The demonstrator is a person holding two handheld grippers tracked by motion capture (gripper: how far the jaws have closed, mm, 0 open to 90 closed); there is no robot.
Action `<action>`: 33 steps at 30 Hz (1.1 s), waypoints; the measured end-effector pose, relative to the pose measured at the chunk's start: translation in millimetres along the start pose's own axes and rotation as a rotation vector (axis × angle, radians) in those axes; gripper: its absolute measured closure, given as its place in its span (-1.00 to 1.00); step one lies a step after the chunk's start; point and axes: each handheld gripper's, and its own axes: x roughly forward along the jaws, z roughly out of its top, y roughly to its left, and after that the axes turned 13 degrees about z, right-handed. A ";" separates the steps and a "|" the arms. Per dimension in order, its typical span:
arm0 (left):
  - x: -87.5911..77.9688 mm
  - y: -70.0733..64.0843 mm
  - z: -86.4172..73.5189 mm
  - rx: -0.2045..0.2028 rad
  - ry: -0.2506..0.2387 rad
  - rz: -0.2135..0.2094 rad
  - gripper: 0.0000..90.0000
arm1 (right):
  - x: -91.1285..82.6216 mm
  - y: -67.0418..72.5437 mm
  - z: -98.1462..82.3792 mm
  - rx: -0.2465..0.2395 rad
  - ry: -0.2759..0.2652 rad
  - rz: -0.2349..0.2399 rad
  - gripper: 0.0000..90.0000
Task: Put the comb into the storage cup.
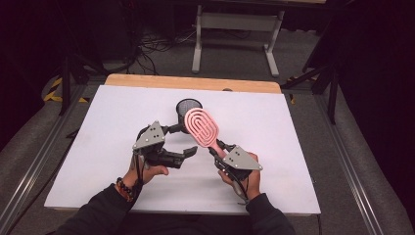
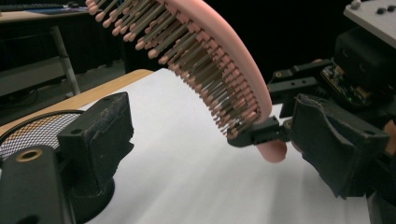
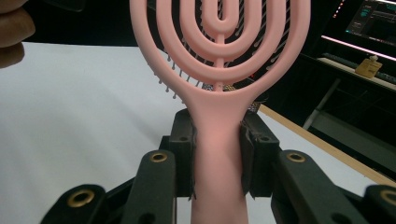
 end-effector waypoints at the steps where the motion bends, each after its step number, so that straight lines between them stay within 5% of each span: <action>1: 1.9 -0.9 1.5 -0.007 0.006 0.006 -0.67 | 0.1 0.2 0.0 -0.001 0.001 -0.001 0.53; 6: 9.2 -6.9 5.4 -0.038 0.022 0.047 -0.65 | 0.8 2.4 0.1 -0.015 0.003 0.000 0.54; 13: 16.9 -8.9 7.2 -0.102 0.019 0.030 -0.55 | 2.6 4.5 -0.4 -0.033 0.016 0.000 0.54; 22: 15.4 -9.0 0.7 -0.159 -0.028 0.052 -0.02 | 9.0 10.5 -3.2 -0.080 0.054 -0.016 0.53; 27: 13.2 -11.7 -1.7 -0.165 -0.058 0.049 0.13 | 11.4 11.3 -5.3 -0.092 0.064 -0.025 0.53; 33: 7.3 -18.8 -1.3 -0.125 -0.115 -0.002 0.33 | 11.1 11.8 -4.9 -0.095 0.066 -0.026 0.53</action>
